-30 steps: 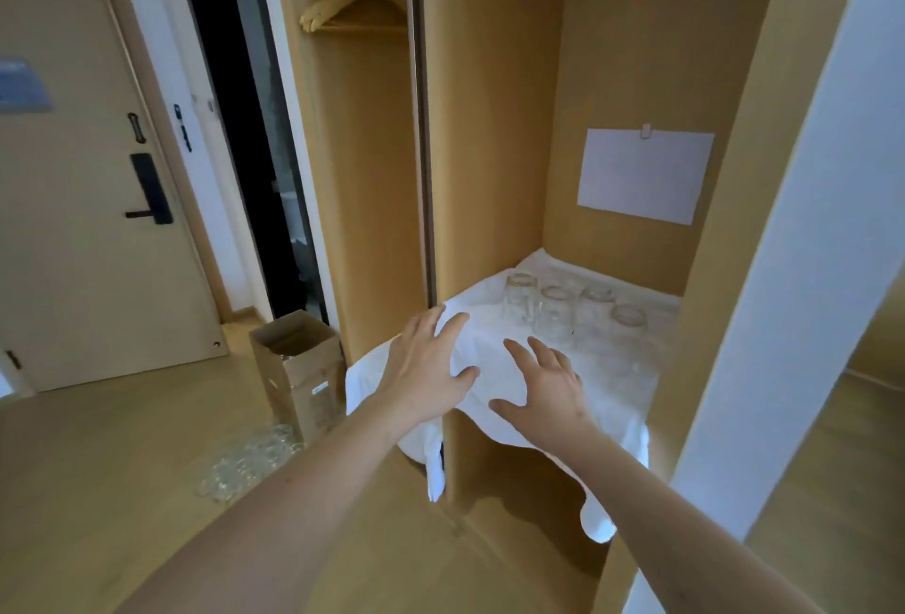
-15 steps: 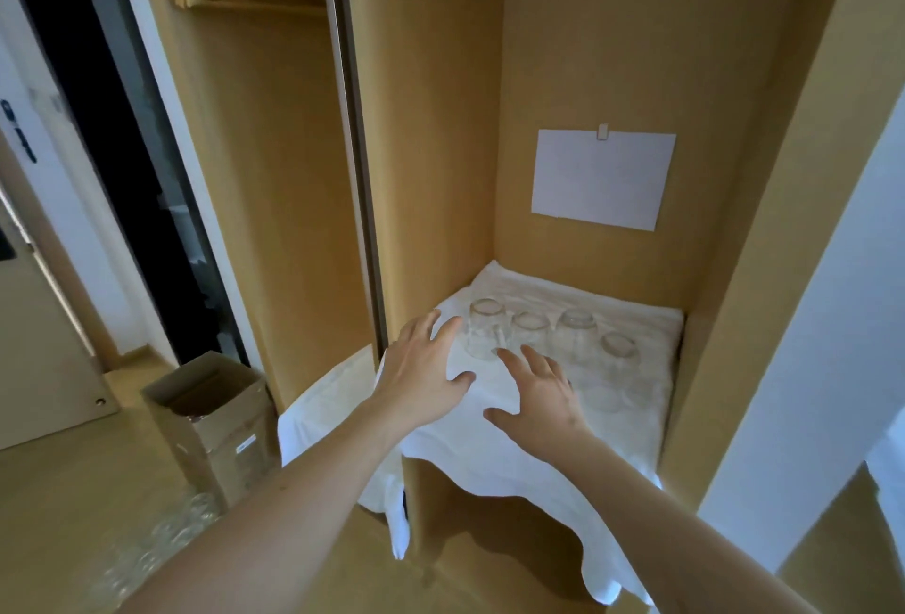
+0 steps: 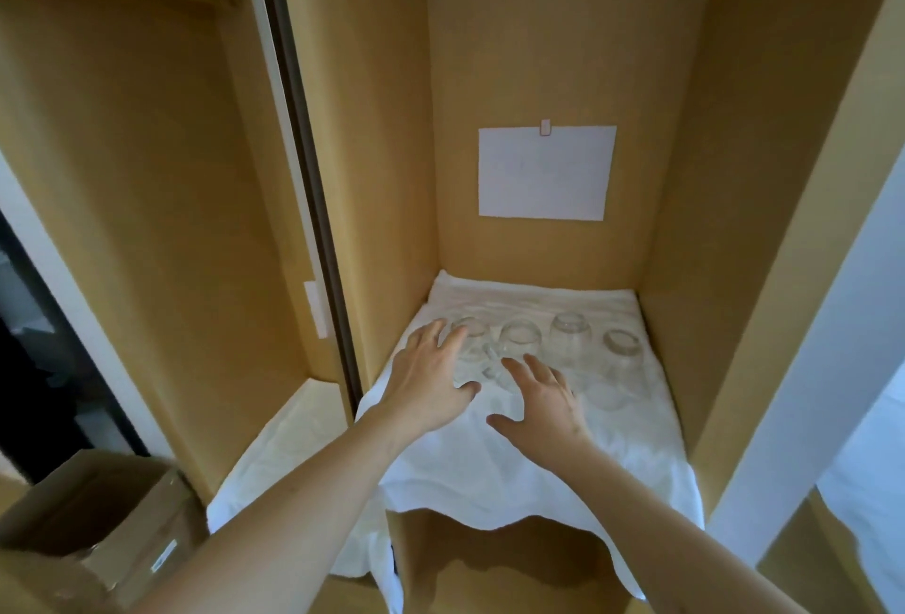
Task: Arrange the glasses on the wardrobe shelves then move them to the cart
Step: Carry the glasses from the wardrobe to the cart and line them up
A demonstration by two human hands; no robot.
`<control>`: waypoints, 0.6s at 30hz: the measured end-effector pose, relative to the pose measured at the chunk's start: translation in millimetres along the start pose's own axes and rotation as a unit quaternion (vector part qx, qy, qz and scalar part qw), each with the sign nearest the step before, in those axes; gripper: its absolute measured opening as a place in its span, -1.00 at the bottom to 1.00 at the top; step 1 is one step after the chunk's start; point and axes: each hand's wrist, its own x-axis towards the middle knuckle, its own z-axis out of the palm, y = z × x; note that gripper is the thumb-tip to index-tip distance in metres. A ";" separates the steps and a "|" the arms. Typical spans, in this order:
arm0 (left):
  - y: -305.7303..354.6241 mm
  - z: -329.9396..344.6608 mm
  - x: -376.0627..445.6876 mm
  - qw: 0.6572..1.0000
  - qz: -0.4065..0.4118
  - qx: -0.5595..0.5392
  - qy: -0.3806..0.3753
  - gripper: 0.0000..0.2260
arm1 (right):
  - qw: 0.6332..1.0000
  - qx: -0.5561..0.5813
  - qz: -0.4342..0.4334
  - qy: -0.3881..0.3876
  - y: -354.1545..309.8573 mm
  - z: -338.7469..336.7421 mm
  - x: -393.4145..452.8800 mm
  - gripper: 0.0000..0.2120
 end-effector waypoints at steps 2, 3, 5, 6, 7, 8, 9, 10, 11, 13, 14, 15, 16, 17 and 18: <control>-13.7 -0.1 6.9 1.000 0.016 -0.008 -0.008 -0.34 | 1.000 0.000 0.020 0.005 -8.2 6.0 4.1 -0.21; -20.3 0.7 9.5 1.000 0.021 -0.015 -0.012 -0.34 | 1.000 0.000 0.028 0.003 -12.0 9.7 5.7 -0.21; -34.1 3.8 13.8 0.999 0.029 -0.024 -0.022 -0.33 | 0.999 -0.001 0.041 -0.004 -19.1 18.7 8.2 -0.21; -41.1 6.2 16.4 0.999 0.033 -0.024 -0.028 -0.32 | 0.999 -0.002 0.047 -0.007 -22.0 23.6 9.7 -0.20; -47.7 9.0 19.3 0.998 0.037 -0.024 -0.033 -0.32 | 0.999 -0.001 0.053 -0.007 -24.0 28.1 11.3 -0.20; -53.6 12.1 22.3 0.998 0.040 -0.026 -0.038 -0.32 | 0.998 0.000 0.061 -0.007 -25.2 31.9 13.1 -0.20; -58.8 15.7 25.6 0.998 0.041 -0.030 -0.043 -0.32 | 0.998 0.000 0.070 -0.008 -25.2 34.9 15.5 -0.20; -62.8 19.8 28.5 0.997 0.041 -0.033 -0.050 -0.31 | 0.997 -0.002 0.079 -0.009 -24.4 37.2 18.2 -0.20; -65.9 24.1 31.7 0.997 0.041 -0.035 -0.058 -0.30 | 0.996 -0.005 0.087 -0.012 -22.9 38.8 21.4 -0.20; -69.0 32.4 39.8 0.996 0.045 -0.033 -0.075 -0.29 | 0.995 -0.009 0.100 -0.013 -18.4 40.1 30.2 -0.20; -69.4 35.9 45.6 0.995 0.048 -0.034 -0.083 -0.30 | 0.994 -0.011 0.104 -0.012 -15.6 39.6 36.4 -0.20; -69.6 39.1 52.8 0.994 0.052 -0.034 -0.088 -0.31 | 0.994 -0.015 0.106 -0.011 -12.4 38.4 44.0 -0.19; -69.5 42.0 61.7 0.994 0.054 -0.033 -0.090 -0.31 | 0.994 -0.020 0.107 -0.009 -8.9 37.0 52.6 -0.19; -69.3 44.8 71.8 0.994 0.055 -0.030 -0.090 -0.31 | 0.994 -0.027 0.105 -0.007 -5.1 35.6 62.4 -0.18; -68.8 47.9 82.5 0.994 0.055 -0.028 -0.090 -0.30 | 0.994 -0.038 0.101 -0.005 -1.2 34.3 72.7 -0.17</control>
